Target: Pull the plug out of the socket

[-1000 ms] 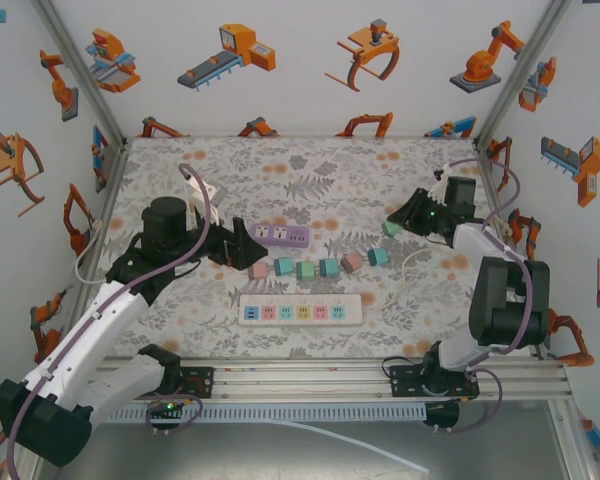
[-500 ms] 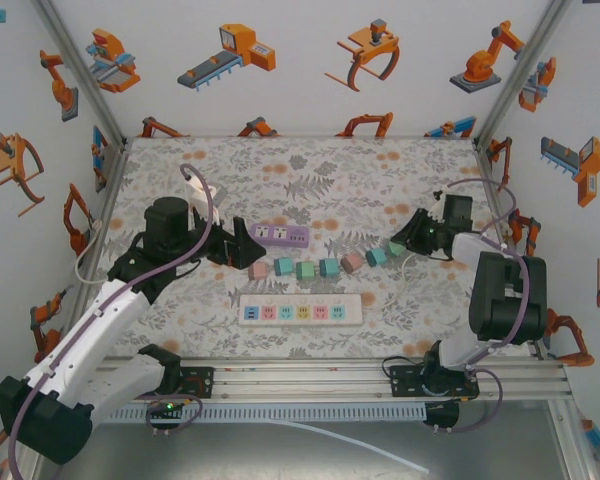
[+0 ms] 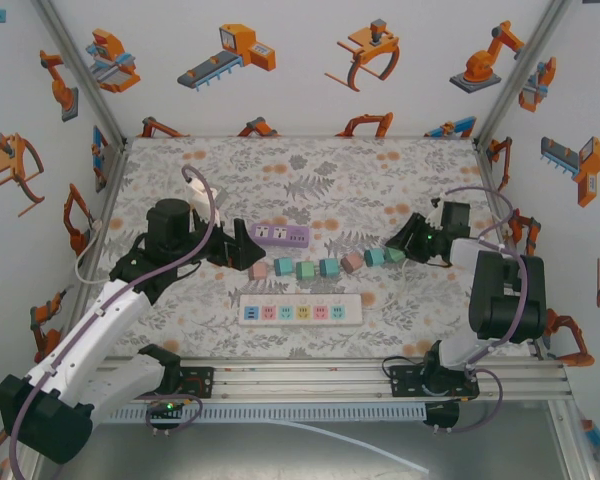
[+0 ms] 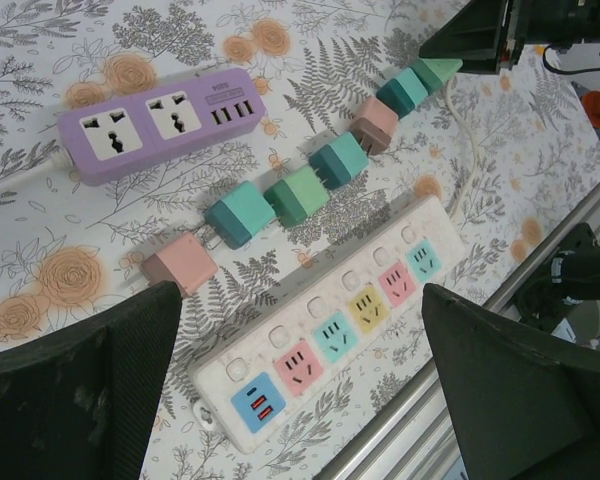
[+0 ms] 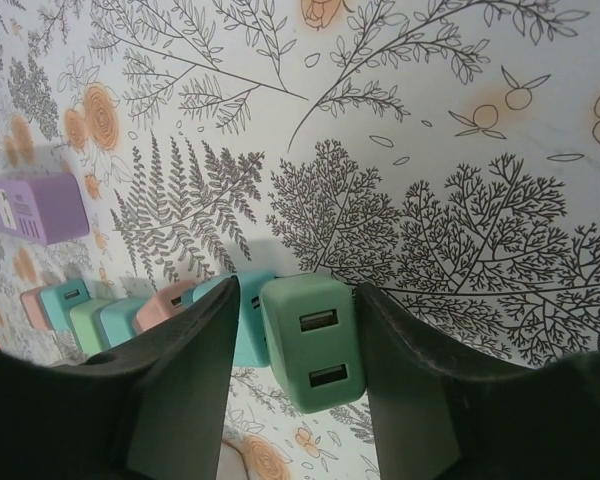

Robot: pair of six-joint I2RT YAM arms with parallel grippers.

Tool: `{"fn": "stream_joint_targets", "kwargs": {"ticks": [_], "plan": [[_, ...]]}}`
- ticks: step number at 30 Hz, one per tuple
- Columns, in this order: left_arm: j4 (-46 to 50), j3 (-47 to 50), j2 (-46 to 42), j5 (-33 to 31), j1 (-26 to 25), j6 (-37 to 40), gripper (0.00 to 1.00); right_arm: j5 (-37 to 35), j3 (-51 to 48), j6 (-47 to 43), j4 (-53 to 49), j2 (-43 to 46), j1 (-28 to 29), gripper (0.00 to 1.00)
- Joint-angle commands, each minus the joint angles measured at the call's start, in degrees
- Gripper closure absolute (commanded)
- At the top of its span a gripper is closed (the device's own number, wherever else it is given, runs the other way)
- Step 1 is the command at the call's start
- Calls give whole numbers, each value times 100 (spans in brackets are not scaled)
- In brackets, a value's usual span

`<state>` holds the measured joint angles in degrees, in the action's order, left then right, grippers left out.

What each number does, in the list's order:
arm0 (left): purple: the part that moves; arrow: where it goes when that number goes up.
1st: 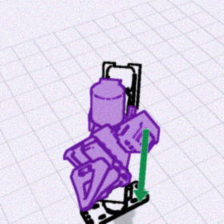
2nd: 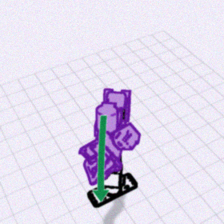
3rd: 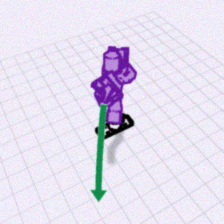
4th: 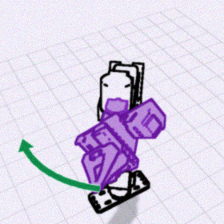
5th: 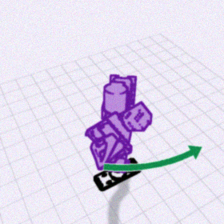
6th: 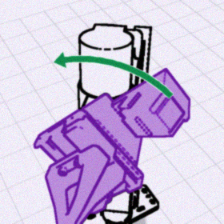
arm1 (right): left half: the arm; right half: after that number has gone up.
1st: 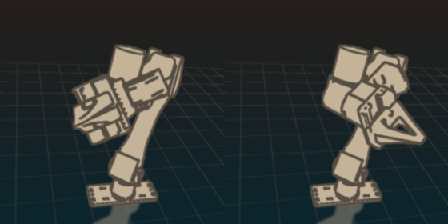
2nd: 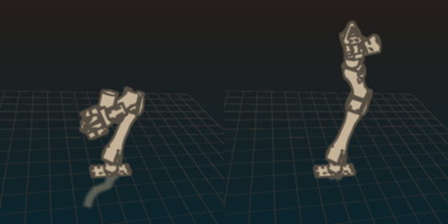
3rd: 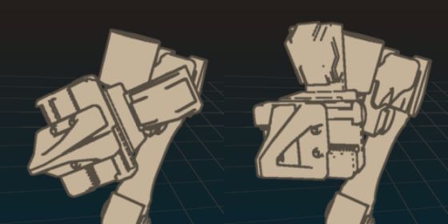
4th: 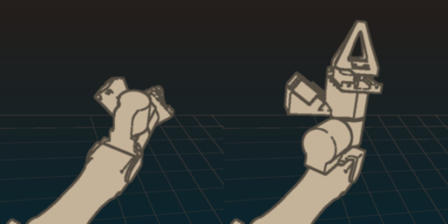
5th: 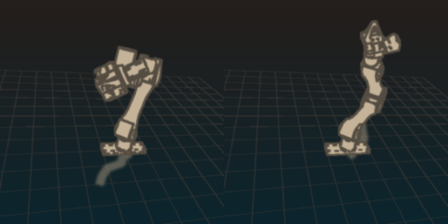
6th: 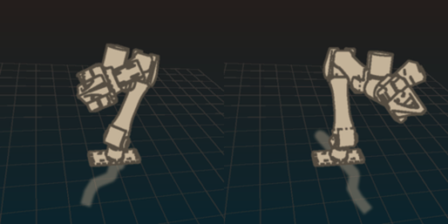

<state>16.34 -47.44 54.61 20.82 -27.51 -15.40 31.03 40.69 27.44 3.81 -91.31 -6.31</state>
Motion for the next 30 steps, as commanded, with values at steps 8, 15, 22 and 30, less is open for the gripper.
{"fn": "stream_joint_targets", "kwargs": {"ticks": [8, 15, 22, 30], "plan": [[-14, 59, -37, -104, -24, 90, 1, -229, -90, 29, -259, 438, -29, 41], [63, 46, -123, -235, -27, 74, 1, -560, 106, -248, -788, 1164, -21, 32], [162, 160, -614, -898, -27, 59, 3, -1286, 343, -733, -892, 1960, -28, 29], [200, 560, -1336, -2638, -27, -88, 3, -3372, -285, -1274, 759, 2152, -26, 24]]}}
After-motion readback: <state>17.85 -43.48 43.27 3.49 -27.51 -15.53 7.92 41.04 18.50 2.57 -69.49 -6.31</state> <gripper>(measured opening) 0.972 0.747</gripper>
